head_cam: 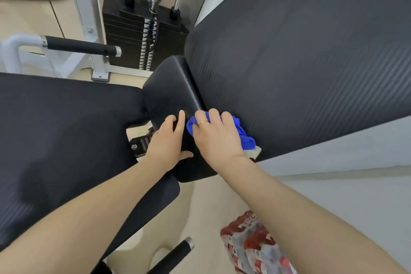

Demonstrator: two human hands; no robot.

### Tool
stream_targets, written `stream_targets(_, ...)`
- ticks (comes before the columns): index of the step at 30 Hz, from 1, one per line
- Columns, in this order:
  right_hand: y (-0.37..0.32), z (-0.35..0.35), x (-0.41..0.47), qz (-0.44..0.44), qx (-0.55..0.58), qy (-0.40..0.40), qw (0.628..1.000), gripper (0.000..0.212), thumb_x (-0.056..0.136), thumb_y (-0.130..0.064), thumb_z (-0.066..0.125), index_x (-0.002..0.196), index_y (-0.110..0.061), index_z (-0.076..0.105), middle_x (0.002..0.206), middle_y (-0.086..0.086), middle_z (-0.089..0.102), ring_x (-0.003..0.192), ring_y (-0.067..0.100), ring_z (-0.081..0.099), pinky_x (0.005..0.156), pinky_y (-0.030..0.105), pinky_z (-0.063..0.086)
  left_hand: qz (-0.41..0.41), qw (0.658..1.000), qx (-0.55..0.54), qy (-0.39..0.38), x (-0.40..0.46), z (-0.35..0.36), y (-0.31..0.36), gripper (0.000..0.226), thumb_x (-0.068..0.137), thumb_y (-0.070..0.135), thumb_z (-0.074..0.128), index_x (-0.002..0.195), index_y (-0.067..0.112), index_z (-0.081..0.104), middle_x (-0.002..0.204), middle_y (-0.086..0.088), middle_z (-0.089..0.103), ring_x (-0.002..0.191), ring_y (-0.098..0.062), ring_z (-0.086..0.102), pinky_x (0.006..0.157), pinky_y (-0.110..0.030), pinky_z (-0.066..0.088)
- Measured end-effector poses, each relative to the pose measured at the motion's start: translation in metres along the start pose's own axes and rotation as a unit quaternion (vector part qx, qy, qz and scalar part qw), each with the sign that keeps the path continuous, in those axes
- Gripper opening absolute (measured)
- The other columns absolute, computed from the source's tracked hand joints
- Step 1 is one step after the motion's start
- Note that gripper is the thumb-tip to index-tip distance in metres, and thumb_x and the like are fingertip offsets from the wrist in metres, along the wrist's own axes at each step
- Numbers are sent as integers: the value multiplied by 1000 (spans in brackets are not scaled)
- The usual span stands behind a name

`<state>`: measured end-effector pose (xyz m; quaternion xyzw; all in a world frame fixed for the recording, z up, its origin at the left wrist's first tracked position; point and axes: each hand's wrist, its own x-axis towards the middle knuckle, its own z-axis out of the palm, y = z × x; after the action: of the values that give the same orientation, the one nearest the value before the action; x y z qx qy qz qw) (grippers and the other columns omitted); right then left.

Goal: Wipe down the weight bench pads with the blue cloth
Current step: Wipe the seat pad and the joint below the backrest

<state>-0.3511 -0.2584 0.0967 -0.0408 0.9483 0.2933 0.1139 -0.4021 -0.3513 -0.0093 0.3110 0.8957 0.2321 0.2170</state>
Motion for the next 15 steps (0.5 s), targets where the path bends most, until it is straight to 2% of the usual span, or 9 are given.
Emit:
stream_targets(2,-4,0,24,10,46,-17,999,26,89,-13,44,111,-11,56,124,7,43,101,25,42,79,35,33,1,999,-38,1,0,6,-6,106,76,46,69,149,17,-2,157,-11,-2,137,-27,31,105,-37,39)
stream_targets(3,-4,-2,30,20,54,-21,998,26,90,-12,42,112,-10,55,126,8,41,102,26,41,80,35,32,2,999,-52,-3,1,5,-8,105,76,44,69,149,20,-2,158,-7,-9,138,-27,30,106,-37,39)
stream_targets(5,-4,-1,21,49,42,20,998,19,81,-15,54,98,-13,62,114,4,52,90,23,47,73,33,35,-6,997,-70,-12,-1,3,-7,102,79,42,68,149,21,-4,158,-1,-14,137,-25,34,101,-36,42)
stream_targets(7,-2,6,-3,56,43,45,996,17,59,-10,61,73,-17,66,89,-1,62,70,19,50,61,30,37,-24,996,-80,-16,-2,-2,-3,100,81,42,65,149,20,-6,158,1,-14,134,-25,38,97,-35,43)
stream_targets(9,2,12,-35,33,50,27,998,23,51,-5,50,63,-16,66,76,0,61,61,19,48,55,29,35,-46,996,-78,-21,-2,-7,3,98,83,42,63,149,20,-5,158,2,-12,132,-25,41,95,-36,44)
stream_targets(11,10,7,-51,-1,41,9,999,23,49,-4,51,62,-15,65,72,0,59,60,19,46,54,30,33,-67,996,-60,-22,0,-12,9,93,85,40,61,149,20,-4,159,2,-8,131,-25,43,94,-38,45)
stream_targets(13,13,3,-45,-34,37,-7,999,16,54,-6,61,66,-16,63,75,-1,56,64,18,44,56,30,32,-85,995,-43,-19,3,-12,11,89,86,38,59,149,20,0,159,2,-3,135,-25,38,99,-41,45)
stream_targets(15,16,-3,-23,-27,37,43,998,7,68,-14,64,73,-17,63,82,-1,54,72,18,44,62,31,34,-85,995,-57,-14,9,-7,7,88,84,37,63,149,20,6,159,0,5,140,-25,30,106,-43,40)
